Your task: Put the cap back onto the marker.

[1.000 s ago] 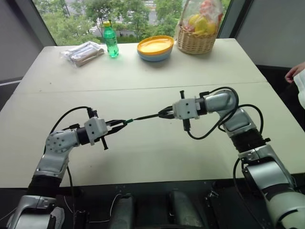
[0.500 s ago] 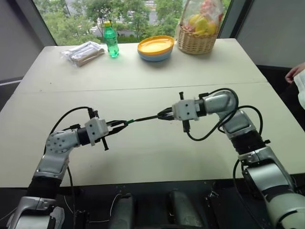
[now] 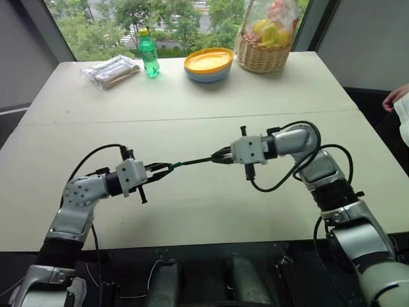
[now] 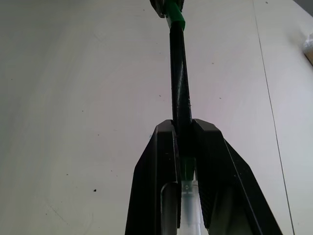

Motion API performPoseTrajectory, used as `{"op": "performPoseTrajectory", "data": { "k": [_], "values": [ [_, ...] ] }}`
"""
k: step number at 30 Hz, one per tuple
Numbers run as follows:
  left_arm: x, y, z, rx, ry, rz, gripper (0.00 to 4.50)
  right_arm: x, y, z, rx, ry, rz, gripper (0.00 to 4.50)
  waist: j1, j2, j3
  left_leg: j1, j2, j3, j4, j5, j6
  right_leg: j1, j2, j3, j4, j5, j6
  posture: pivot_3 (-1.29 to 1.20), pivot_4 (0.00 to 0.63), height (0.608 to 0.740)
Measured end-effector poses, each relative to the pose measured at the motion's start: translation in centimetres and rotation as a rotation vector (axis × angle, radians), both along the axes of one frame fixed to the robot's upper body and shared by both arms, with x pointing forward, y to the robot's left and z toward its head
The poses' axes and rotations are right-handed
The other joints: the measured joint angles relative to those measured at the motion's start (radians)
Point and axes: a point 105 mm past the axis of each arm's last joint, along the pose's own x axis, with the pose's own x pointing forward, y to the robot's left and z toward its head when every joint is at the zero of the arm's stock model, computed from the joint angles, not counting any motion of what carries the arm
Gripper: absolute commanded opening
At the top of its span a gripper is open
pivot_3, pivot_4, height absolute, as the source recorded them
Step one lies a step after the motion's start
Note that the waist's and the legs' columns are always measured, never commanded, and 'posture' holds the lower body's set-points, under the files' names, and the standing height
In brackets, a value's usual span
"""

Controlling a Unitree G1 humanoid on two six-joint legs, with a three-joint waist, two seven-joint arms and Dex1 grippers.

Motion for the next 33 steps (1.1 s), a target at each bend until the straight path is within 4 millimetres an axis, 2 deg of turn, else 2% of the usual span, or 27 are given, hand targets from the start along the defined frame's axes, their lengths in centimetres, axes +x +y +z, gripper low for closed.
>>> {"op": "performPoseTrajectory", "data": {
  "k": [15, 27, 33],
  "values": [
    [-0.7, -0.3, -0.5, -0.006, 0.091, -0.056, 0.00, -1.2, 0.1, -0.2, -0.021, 0.002, 0.031, 0.05, 0.000, 0.000, 0.000, 0.000, 0.000, 0.000, 0.000, 0.000, 0.000, 0.000, 0.000, 0.000, 0.000, 0.000, 0.000, 0.00, 0.150, 0.740],
    [-0.7, -0.4, 0.4, -0.049, 0.093, -0.041, 0.00, -1.2, 0.2, 0.4, 0.019, -0.019, 0.032, 0.05, 0.000, 0.000, 0.000, 0.000, 0.000, 0.000, 0.000, 0.000, 0.000, 0.000, 0.000, 0.000, 0.000, 0.000, 0.000, 0.00, 0.150, 0.740],
    [-1.2, -0.5, 0.2, -0.034, 0.105, -0.061, 0.00, -1.5, 0.0, -0.1, 0.033, 0.011, 0.042, 0.05, 0.000, 0.000, 0.000, 0.000, 0.000, 0.000, 0.001, 0.000, 0.000, 0.000, 0.000, 0.000, 0.000, 0.000, 0.000, 0.00, 0.150, 0.740]
  ]
}}
